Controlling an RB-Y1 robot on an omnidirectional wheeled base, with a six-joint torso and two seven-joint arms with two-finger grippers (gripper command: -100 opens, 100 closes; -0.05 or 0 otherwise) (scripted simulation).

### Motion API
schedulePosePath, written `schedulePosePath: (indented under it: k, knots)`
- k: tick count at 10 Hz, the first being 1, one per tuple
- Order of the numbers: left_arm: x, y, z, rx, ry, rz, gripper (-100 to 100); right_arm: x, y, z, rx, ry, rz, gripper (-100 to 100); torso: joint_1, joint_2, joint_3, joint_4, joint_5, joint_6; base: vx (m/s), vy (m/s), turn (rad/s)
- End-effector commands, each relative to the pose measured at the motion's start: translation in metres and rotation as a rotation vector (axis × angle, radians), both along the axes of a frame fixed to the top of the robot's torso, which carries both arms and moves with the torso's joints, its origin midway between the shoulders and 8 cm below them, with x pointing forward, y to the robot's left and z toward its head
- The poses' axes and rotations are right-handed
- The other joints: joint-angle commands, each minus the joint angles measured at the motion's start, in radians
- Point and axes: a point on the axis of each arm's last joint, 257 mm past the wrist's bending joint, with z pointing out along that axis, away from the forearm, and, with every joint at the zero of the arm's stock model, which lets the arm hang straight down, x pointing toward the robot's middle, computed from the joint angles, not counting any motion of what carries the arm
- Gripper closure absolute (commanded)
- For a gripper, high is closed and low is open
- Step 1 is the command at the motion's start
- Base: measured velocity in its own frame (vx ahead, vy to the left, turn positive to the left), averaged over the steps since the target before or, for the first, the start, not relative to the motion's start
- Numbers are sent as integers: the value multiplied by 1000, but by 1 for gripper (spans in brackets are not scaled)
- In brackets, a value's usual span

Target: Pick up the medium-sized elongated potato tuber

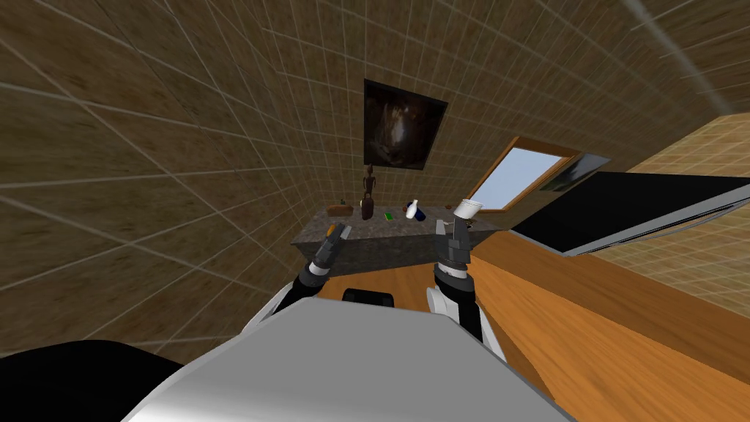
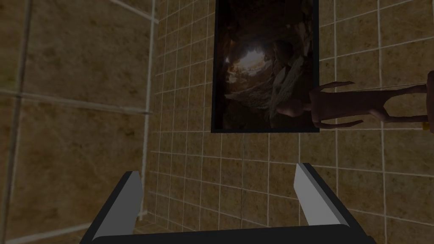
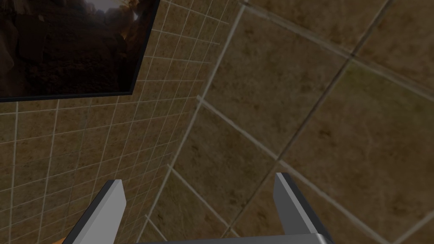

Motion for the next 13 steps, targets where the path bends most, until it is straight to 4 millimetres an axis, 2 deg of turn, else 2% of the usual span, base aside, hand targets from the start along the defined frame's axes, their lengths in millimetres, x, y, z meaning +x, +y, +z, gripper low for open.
schedulePosePath:
  k: [1,2,5,6,7,10,12,13]
  knots:
    - [-6,-8,-6,10,12,-40,-100,0,0,0,0,0,0,0,0,0,0,0,0,0,-73,-133,41]
    - [-16,-20,-17,7,37,-101,-100,0,0,0,0,0,0,0,1,0,0,0,0,0,-96,-164,61]
    - [-31,-33,-35,32,77,-180,-100,0,0,0,0,0,0,0,0,0,0,0,0,0,-76,-139,52]
    - [-43,-43,-48,20,114,-238,-100,0,0,0,0,0,0,0,1,0,0,0,0,0,-65,-123,55]
    - [-45,-43,-52,43,122,-251,-100,0,0,0,0,0,0,0,2,-1,0,0,0,0,-61,-106,30]
    - [-74,-58,-85,37,225,-371,-100,0,0,0,0,0,0,0,2,-1,0,0,0,0,-79,-134,32]
    - [-79,-57,-92,69,238,-389,-100,0,0,0,0,0,0,0,3,-1,0,0,0,0,-37,-74,11]
    - [-94,-62,-109,61,300,-441,-100,0,0,0,0,0,0,0,6,-4,-2,-1,1,0,-19,-71,1]
